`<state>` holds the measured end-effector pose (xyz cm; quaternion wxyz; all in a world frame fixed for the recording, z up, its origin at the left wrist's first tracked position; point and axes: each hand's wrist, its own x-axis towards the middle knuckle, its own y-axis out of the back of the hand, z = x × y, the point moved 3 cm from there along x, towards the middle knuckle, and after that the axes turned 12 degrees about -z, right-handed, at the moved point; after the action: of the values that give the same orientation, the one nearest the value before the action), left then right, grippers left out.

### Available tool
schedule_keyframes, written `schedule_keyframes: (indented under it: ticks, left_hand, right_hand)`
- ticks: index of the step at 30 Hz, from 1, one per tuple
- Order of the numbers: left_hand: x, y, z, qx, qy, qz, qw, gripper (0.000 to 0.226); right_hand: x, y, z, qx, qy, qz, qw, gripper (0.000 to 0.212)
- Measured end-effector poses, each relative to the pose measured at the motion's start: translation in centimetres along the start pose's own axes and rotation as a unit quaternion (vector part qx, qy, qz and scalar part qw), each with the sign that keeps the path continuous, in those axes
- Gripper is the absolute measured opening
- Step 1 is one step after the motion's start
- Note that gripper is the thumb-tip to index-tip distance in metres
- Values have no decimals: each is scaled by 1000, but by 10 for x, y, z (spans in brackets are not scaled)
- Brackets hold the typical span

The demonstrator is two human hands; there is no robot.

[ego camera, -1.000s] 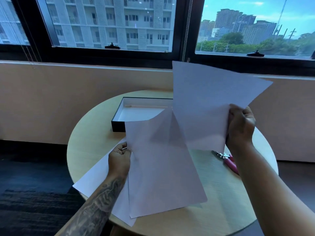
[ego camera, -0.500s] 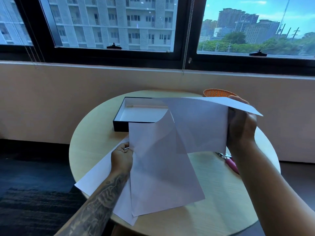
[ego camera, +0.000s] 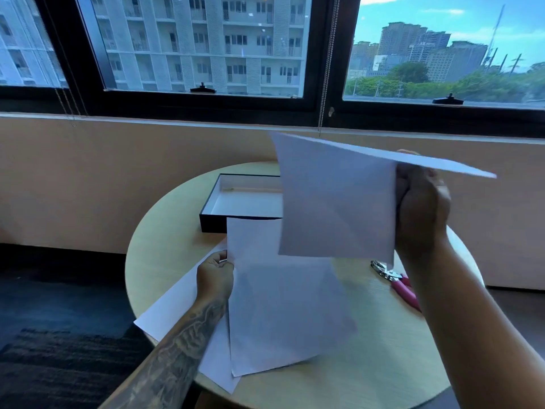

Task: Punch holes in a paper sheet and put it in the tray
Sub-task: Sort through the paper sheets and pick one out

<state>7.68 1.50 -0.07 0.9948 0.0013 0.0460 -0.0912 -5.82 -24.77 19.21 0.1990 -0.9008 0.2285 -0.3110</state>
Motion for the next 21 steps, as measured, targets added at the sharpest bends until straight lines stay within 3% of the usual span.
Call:
schedule_keyframes:
  ticks: [4,10,17,21]
  left_hand:
    - [-5,-1,2,-63,4,-48,997,22]
    - [-7,0,9,-169,16,-60,984,25]
    - [-15,-10,32,-232,0,-133,963,26]
    - [-24,-17,44,-245,9,-192,950,26]
  right_hand:
    - [-10,22,31,-106,-84,35,990,15]
    - [-48,56,95,-246,-219,-18,944,12]
    - [-66,63,116,-221,-254,-46,941,28]
    - [-67,49,105,-177,-212,-66,959,34]
